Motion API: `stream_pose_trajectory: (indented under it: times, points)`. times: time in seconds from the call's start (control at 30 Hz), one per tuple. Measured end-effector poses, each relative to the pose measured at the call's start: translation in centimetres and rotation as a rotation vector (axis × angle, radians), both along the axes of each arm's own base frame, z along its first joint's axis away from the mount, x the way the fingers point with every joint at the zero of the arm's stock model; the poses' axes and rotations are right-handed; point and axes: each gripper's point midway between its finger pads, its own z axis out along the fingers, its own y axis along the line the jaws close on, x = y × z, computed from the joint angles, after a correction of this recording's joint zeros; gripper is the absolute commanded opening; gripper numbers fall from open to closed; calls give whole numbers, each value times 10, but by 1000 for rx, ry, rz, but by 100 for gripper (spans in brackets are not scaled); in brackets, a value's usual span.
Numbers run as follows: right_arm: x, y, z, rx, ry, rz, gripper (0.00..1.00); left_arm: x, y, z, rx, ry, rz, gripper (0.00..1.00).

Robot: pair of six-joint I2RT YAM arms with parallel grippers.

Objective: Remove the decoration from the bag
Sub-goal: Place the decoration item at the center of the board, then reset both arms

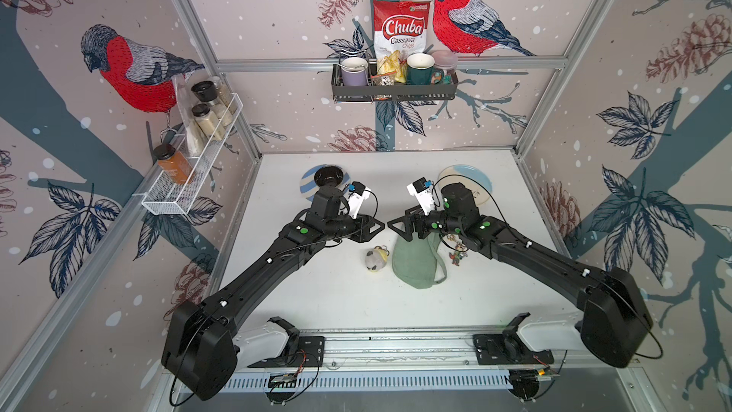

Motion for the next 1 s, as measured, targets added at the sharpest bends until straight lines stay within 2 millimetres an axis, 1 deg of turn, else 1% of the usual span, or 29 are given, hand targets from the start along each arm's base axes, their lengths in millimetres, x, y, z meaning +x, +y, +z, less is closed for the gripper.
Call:
stream_pose_trajectory:
  times: [0.07, 0.17, 0.23, 0.27, 0.33, 0.37, 0.4, 0.43, 0.47, 0.57, 0.6, 0.63, 0.7, 0.77, 0.8, 0.87, 0.93, 0.97, 1.0]
  points:
    - [8, -7, -7, -22, 27, -69, 95, 7, 10, -8, 39, 16, 73, 54]
    - [30, -24, -22, -98, 88, -226, 91, 18, 27, -18, 110, 17, 173, 57]
    - [48, -41, -37, -182, 138, -341, 86, 27, 42, -26, 162, 10, 259, 57]
    - [57, -54, -47, -223, 172, -404, 84, 34, 54, -31, 196, 7, 319, 58]
    - [72, -92, -66, -312, 227, -555, 86, 46, 87, -40, 271, -8, 470, 59]
    - [78, -117, -75, -358, 249, -650, 89, 50, 105, -44, 321, -32, 547, 59]
    - [82, -139, -79, -394, 240, -724, 94, 54, 122, -45, 371, -66, 623, 60]
    - [85, -161, -80, -422, 219, -800, 99, 57, 134, -45, 398, -102, 679, 61]
    - [86, -184, -79, -458, 177, -885, 99, 60, 147, -45, 430, -153, 735, 62]
    - [90, -232, -80, -564, 35, -991, 99, 65, 183, -47, 580, -284, 861, 66]
    - [92, -251, -80, -604, 1, -1029, 99, 66, 195, -44, 634, -327, 902, 66]
    - [95, -275, -79, -649, -29, -1081, 99, 67, 205, -41, 680, -370, 941, 68]
    - [99, -323, -75, -677, -57, -1203, 99, 71, 224, -38, 769, -439, 1022, 69]
    - [97, -363, -76, -665, -65, -1335, 100, 73, 245, -48, 854, -459, 1092, 70]
    - [95, -371, -82, -661, -66, -1359, 99, 73, 254, -56, 894, -458, 1118, 71]
    - [93, -371, -102, -669, -72, -1354, 99, 73, 268, -70, 942, -455, 1158, 72]
    - [92, -367, -121, -693, -87, -1339, 99, 75, 275, -81, 967, -460, 1167, 75]
    - [92, -365, -126, -696, -104, -1334, 100, 77, 276, -87, 973, -465, 1160, 81]
    - [92, -363, -131, -686, -134, -1328, 100, 80, 277, -93, 976, -469, 1139, 84]
